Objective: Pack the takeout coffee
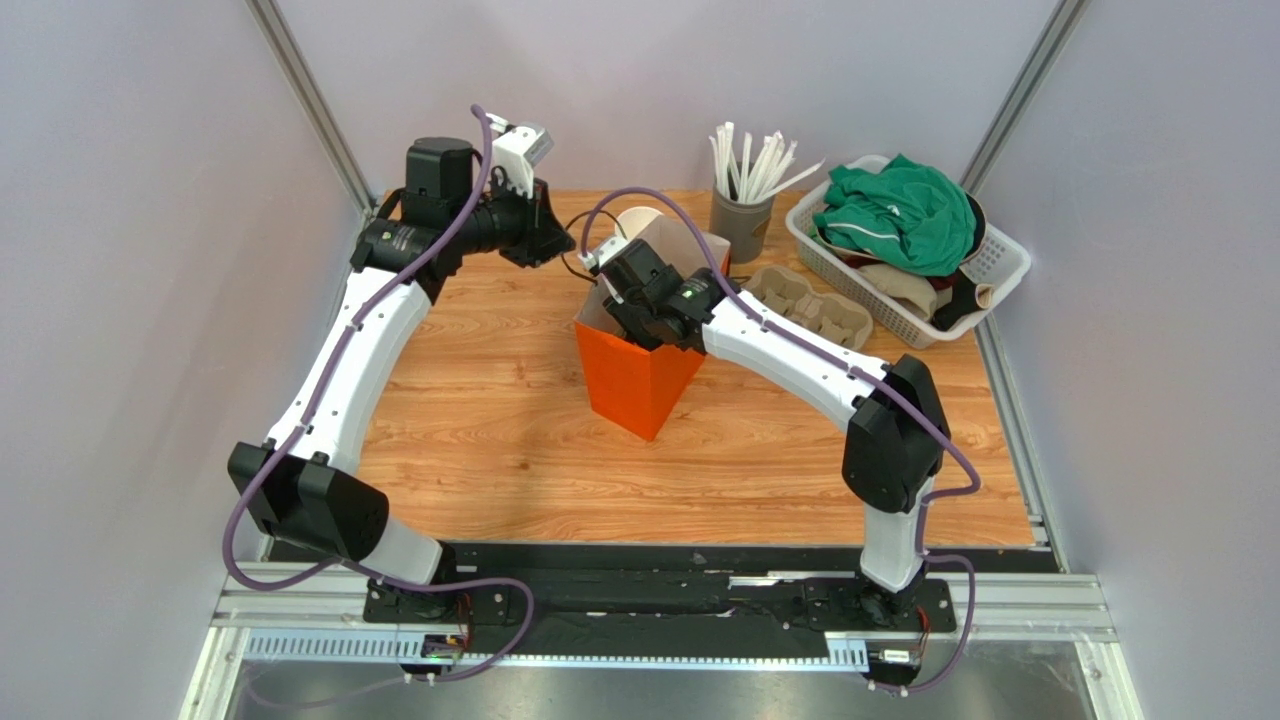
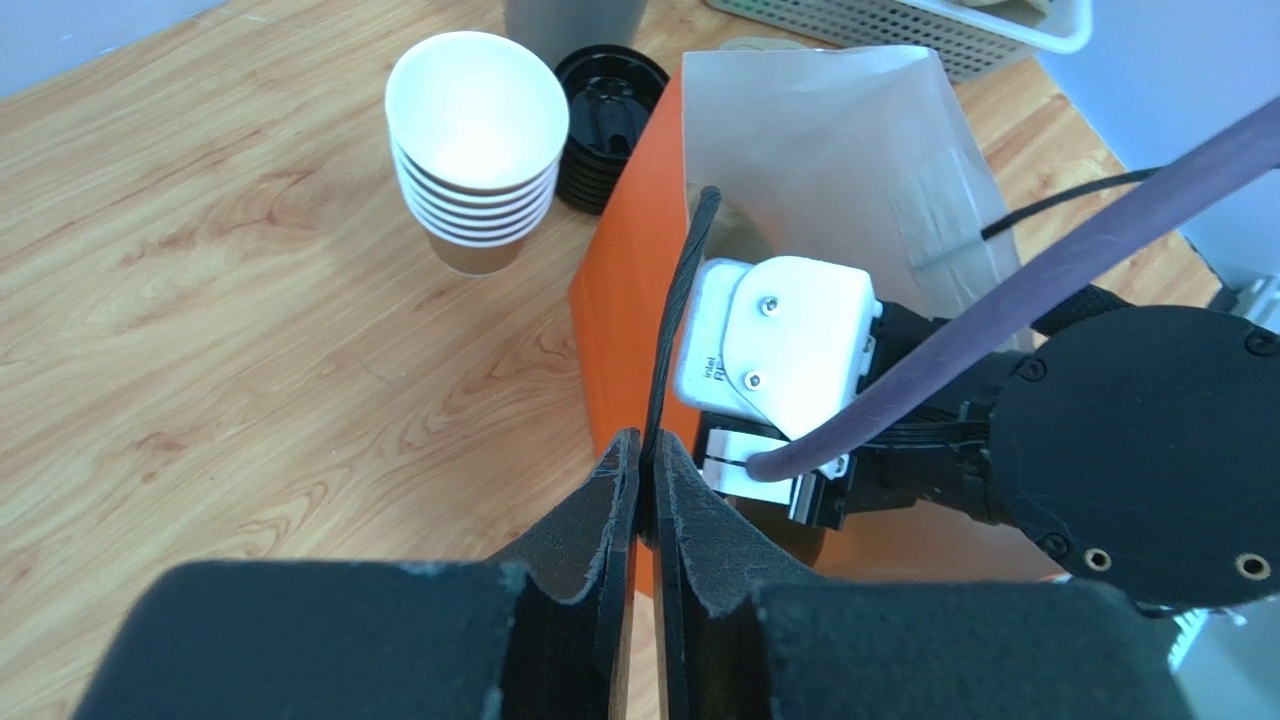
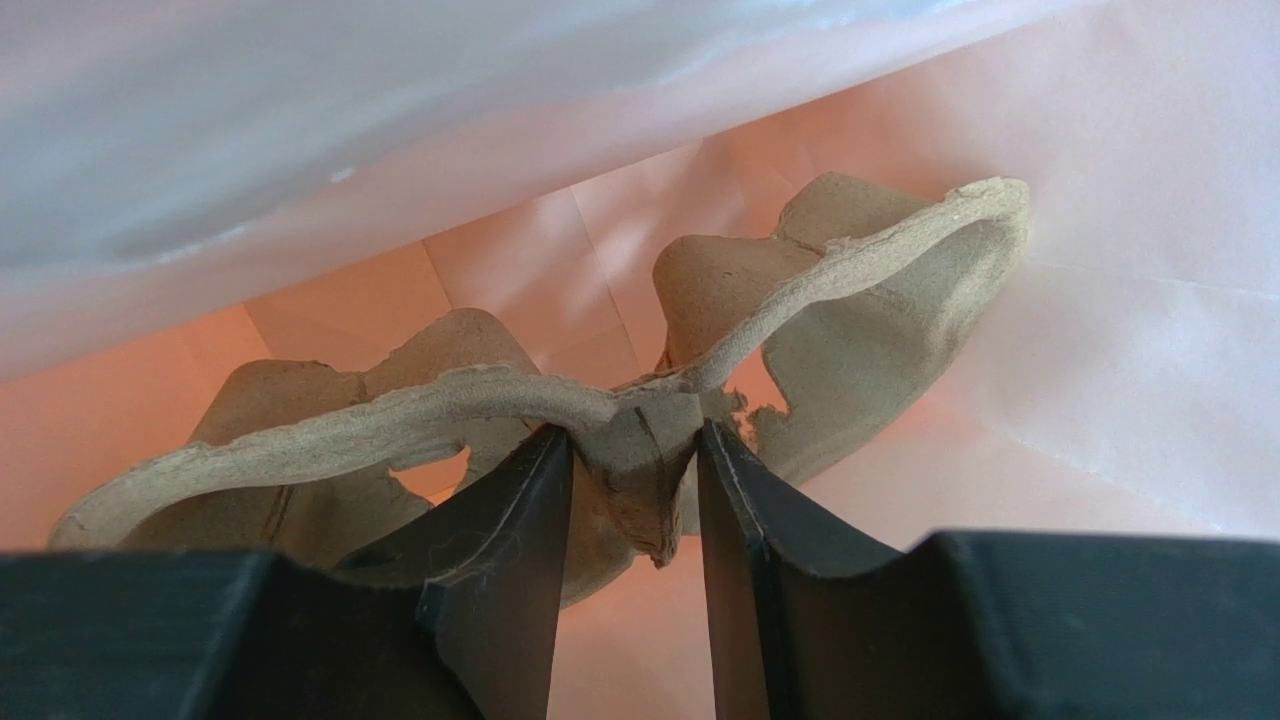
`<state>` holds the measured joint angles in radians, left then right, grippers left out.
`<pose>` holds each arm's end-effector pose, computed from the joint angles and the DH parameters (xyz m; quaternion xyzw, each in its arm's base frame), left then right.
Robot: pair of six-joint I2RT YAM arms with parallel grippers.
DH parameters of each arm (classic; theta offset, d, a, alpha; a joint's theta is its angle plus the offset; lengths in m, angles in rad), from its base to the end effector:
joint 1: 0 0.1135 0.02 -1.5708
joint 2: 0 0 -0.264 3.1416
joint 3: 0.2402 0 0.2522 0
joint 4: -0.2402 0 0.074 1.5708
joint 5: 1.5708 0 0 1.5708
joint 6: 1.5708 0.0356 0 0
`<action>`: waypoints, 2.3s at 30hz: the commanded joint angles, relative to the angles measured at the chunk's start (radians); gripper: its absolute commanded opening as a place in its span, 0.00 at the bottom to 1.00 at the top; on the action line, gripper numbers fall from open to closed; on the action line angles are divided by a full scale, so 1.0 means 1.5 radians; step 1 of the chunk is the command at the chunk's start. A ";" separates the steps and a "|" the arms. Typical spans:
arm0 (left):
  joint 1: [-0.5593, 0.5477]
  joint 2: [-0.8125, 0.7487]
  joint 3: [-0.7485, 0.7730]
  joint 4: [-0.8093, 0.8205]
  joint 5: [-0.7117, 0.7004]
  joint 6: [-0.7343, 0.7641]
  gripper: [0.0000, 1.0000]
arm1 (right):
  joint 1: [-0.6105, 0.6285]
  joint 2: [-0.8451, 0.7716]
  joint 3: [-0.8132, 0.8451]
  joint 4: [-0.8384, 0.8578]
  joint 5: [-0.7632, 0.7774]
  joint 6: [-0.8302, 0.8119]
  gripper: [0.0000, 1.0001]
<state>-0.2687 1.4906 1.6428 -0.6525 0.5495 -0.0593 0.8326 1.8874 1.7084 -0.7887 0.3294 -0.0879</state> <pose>0.3069 -0.1038 0.4230 0.2241 0.8089 -0.3104 0.4462 0.2878 0.2992 0.2911 -0.3748 0.8656 -0.0392 0.3299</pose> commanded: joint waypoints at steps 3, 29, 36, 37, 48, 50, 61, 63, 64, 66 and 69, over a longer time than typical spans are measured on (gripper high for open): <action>-0.001 -0.002 -0.006 0.022 -0.038 -0.002 0.13 | 0.004 0.002 0.008 0.011 -0.006 -0.008 0.38; -0.001 0.006 -0.002 0.019 -0.015 -0.002 0.13 | 0.003 -0.018 0.005 0.030 -0.001 -0.003 0.61; -0.001 0.009 0.007 0.013 -0.010 0.003 0.15 | 0.003 -0.047 0.077 -0.002 -0.013 -0.018 0.71; -0.001 0.010 0.010 0.012 -0.009 0.003 0.16 | 0.004 -0.052 0.090 -0.005 -0.013 -0.023 0.73; -0.001 0.019 0.022 0.001 0.023 0.014 0.24 | 0.002 -0.159 0.195 -0.007 -0.064 -0.097 0.88; -0.001 0.021 0.026 -0.004 0.028 0.017 0.26 | 0.002 -0.186 0.201 -0.012 -0.074 -0.142 0.91; -0.001 0.040 0.071 -0.035 0.049 0.031 0.31 | -0.063 -0.361 0.091 -0.093 -0.208 -0.340 0.93; -0.001 0.046 0.080 -0.048 0.057 0.035 0.31 | -0.072 -0.375 0.038 -0.076 -0.205 -0.352 0.92; -0.001 0.048 0.082 -0.051 0.058 0.036 0.31 | -0.080 -0.384 0.024 -0.068 -0.206 -0.366 0.92; -0.001 0.049 0.085 -0.056 0.061 0.039 0.31 | -0.091 -0.386 -0.008 -0.051 -0.209 -0.374 0.92; -0.002 0.048 0.084 -0.055 0.064 0.036 0.31 | -0.106 -0.384 -0.024 -0.041 -0.263 -0.383 0.91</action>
<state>-0.2687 1.5642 1.7302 -0.7219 0.6155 -0.0212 0.6964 1.2980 1.7069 -0.8837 0.0231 -0.5949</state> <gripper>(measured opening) 0.309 0.916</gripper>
